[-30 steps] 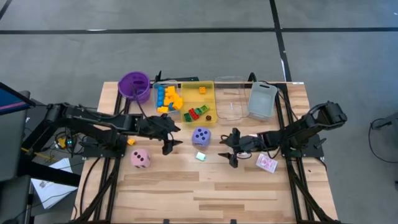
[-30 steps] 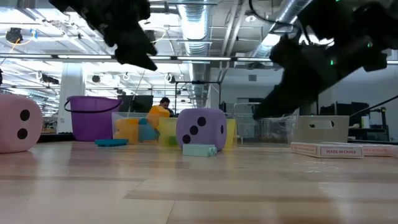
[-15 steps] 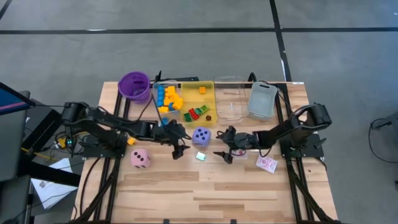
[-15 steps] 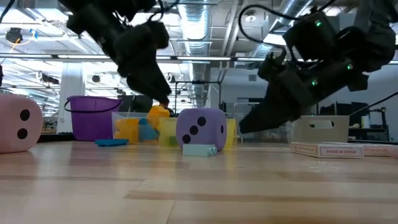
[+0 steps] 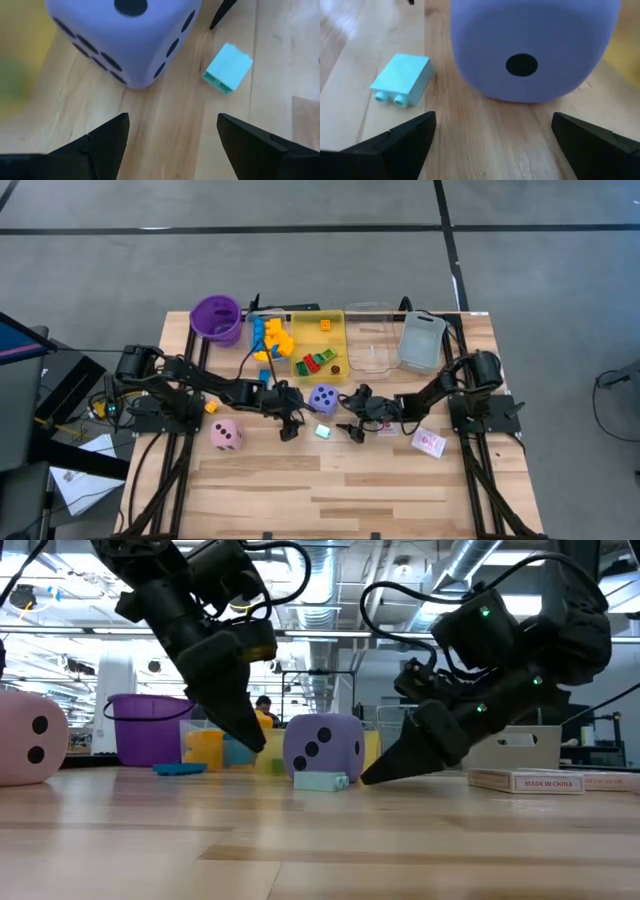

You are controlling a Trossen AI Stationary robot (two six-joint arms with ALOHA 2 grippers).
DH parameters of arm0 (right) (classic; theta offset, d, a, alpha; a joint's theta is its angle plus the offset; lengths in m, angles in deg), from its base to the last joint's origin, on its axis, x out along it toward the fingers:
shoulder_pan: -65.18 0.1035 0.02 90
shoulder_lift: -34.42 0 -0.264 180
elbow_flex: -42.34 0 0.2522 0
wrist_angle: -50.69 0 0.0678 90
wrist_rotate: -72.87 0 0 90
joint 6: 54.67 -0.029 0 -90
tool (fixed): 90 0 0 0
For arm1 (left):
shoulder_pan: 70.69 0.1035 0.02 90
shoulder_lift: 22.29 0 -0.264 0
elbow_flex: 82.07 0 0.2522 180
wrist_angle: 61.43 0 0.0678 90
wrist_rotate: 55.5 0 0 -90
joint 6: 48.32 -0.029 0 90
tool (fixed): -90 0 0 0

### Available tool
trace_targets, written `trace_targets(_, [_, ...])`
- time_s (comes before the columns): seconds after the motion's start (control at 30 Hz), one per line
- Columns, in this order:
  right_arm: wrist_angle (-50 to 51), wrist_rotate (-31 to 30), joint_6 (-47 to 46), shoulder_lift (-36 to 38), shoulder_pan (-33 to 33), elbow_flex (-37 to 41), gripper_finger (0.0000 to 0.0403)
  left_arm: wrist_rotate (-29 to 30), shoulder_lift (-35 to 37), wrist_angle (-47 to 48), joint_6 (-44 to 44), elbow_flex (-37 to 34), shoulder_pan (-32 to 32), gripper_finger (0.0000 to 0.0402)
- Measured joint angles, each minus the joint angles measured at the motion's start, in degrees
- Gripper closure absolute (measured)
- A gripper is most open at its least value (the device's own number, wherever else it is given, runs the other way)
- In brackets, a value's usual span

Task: Pick & Place Toys
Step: Put the violet dice into the right transparent bin

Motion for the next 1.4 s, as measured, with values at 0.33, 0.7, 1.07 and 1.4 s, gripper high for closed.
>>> trace_targets(0.33, [-3.3, -1.1, -0.2, -1.5, -1.8, 0.0, 0.001, 0.0, 0.3, -3.4, 0.0, 0.0, 0.2, 0.0105])
trace_targets(0.7, [-2.5, -2.7, 0.9, -1.6, -2.7, -0.8, 0.001, -0.2, 0.3, -9.2, -0.1, 0.0, 0.3, 0.0105])
trace_targets(1.07, [0.4, -1.1, 4.1, -1.8, -3.2, -5.0, 0.001, 0.6, 0.3, -9.7, -0.2, 0.0, 0.4, 0.0105])
trace_targets(1.4, [1.4, -0.9, 1.5, -1.8, -3.2, -5.6, 0.001, -0.2, 0.3, -12.9, 0.0, 0.0, 0.4, 0.0105])
